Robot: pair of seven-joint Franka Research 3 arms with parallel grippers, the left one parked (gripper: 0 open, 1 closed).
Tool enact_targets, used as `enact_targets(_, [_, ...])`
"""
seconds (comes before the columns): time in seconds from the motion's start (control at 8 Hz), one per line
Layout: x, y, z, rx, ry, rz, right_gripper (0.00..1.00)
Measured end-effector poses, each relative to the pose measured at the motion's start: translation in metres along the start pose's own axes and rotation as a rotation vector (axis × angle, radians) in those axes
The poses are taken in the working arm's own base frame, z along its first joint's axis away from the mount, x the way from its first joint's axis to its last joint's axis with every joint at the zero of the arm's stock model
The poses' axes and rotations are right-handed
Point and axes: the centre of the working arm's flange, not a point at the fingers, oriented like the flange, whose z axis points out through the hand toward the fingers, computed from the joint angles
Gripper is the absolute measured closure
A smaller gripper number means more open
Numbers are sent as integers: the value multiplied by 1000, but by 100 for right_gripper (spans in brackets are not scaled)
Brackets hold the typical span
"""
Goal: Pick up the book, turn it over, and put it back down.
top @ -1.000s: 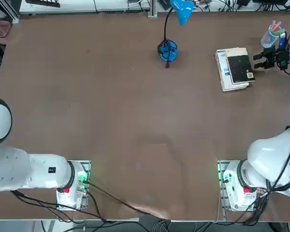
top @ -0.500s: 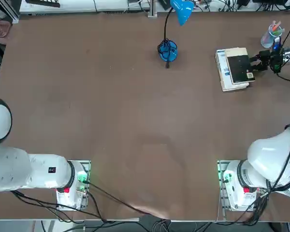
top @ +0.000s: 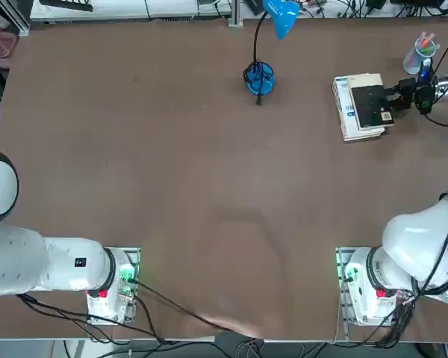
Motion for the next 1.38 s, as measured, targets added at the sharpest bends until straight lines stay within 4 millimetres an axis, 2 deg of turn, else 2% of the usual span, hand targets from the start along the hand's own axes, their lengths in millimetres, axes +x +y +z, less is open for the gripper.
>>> enact_targets(0.12, [0, 2, 2, 9, 0, 1, 26])
enact_targets(0.38, [-1, 5, 5, 17, -4, 0, 38])
enact_targets(0.5, [-1, 6, 5, 18, -4, -2, 54])
enact_targets(0.62, [-1, 6, 5, 21, -6, -13, 59])
enact_targets(0.75, [-1, 3, 5, 37, -10, -24, 81])
enact_targets(1.12, [4, -8, -9, 59, -16, -56, 85])
enact_targets(1.38, [16, -32, -29, 38, -49, -114, 85])
